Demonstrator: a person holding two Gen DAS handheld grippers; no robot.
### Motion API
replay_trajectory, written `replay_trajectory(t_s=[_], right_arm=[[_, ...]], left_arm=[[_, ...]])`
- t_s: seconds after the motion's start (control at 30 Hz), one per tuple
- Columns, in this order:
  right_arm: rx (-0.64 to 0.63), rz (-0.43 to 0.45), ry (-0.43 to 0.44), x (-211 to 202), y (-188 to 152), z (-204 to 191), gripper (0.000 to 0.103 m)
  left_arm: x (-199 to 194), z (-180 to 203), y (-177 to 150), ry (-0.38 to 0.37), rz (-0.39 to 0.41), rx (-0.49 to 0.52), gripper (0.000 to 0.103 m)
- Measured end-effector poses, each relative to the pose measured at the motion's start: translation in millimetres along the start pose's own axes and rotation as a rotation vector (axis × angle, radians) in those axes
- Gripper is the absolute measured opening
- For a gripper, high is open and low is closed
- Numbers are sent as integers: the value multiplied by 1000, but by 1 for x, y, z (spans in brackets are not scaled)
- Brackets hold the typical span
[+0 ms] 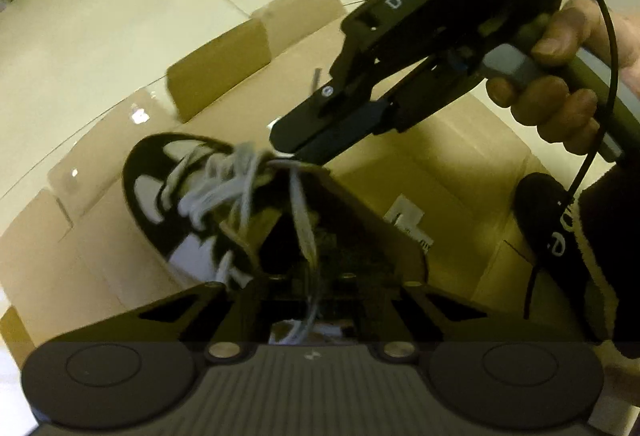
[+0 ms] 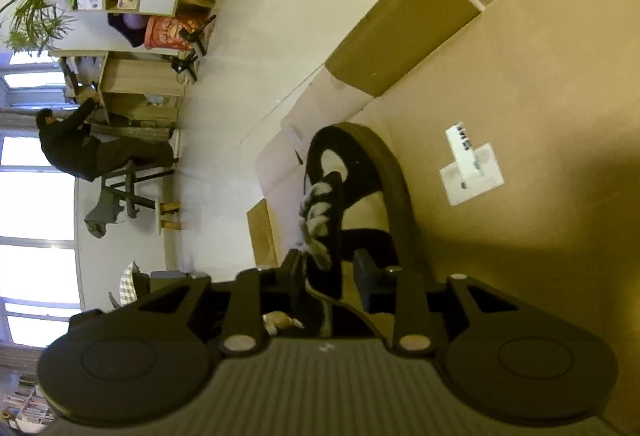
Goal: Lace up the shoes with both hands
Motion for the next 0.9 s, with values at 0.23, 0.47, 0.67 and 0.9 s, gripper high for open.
replay_trajectory(t_s=[0.23, 0.47, 0.67, 0.9], right_arm=[[-30, 25, -14, -2, 12, -1, 28], [-23, 10, -17, 0, 10, 2, 20], [9, 18, -17, 2, 3, 6, 20], [-26, 20, -17, -1, 6, 1, 6]], left_arm=[[-25, -29, 27, 44, 106, -46, 2], [19, -42, 49, 155, 158, -100, 13], [18, -54, 39, 162, 141, -175, 46], [-3, -78, 24, 161, 152, -251, 52]])
Point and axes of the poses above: each gripper's, at about its wrist camera, not at the fingertips, and x roughly the way its jaws point, z to its right, y to its top, the point moved 5 cm from there along x, roughly the way its jaws point, and after that the axes turned 14 degrees about y, right-handed, at the moved point
